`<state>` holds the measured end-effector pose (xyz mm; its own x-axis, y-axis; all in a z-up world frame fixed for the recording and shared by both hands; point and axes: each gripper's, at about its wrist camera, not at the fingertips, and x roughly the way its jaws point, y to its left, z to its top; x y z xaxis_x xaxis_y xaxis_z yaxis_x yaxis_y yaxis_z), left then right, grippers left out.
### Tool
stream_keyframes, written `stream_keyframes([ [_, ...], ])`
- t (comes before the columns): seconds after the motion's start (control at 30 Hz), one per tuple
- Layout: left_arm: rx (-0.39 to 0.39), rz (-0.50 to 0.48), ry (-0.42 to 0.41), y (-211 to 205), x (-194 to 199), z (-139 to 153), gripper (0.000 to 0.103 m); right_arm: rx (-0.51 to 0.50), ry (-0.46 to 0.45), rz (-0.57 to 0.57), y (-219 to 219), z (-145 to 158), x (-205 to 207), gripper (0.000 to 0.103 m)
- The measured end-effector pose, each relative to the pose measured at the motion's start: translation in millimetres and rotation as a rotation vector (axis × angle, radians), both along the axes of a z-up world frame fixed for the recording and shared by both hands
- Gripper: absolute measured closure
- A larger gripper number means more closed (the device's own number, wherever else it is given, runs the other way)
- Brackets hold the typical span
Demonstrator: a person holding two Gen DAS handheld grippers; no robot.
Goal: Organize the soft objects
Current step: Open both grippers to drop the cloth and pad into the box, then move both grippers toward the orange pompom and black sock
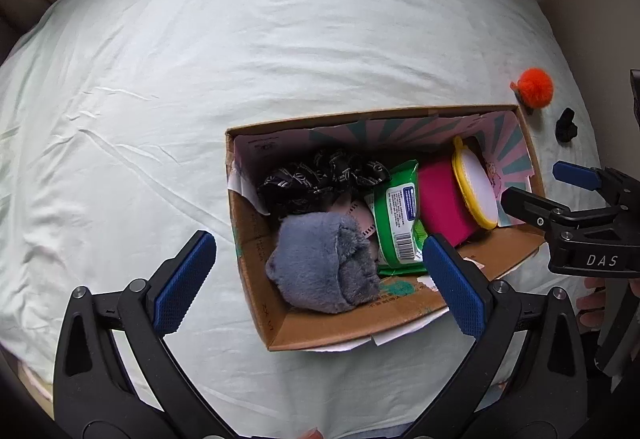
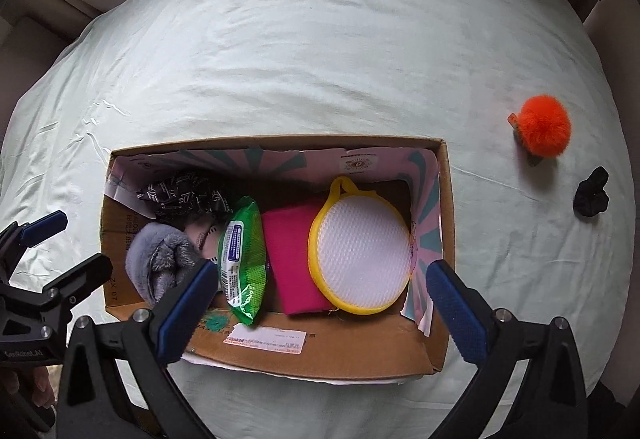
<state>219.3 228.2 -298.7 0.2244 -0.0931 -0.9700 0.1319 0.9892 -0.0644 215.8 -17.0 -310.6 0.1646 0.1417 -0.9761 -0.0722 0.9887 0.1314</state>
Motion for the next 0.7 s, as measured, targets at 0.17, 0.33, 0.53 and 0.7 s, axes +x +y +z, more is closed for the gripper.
stream_keyframes([
  [0.17,-0.001,0.007,-0.041,4,-13,21,0.0,-0.006,-0.052,0.015,6,21,-13,0.0],
  [0.33,-0.009,0.022,-0.093,9,-33,46,0.0,0.006,-0.105,0.003,8,46,-29,0.0],
  [0.53,-0.035,0.065,-0.159,17,-60,84,0.0,0.02,-0.187,-0.028,6,78,-57,0.0],
  [0.7,-0.033,0.08,-0.23,18,-90,117,0.0,-0.004,-0.26,-0.052,-2,117,-86,0.0],
])
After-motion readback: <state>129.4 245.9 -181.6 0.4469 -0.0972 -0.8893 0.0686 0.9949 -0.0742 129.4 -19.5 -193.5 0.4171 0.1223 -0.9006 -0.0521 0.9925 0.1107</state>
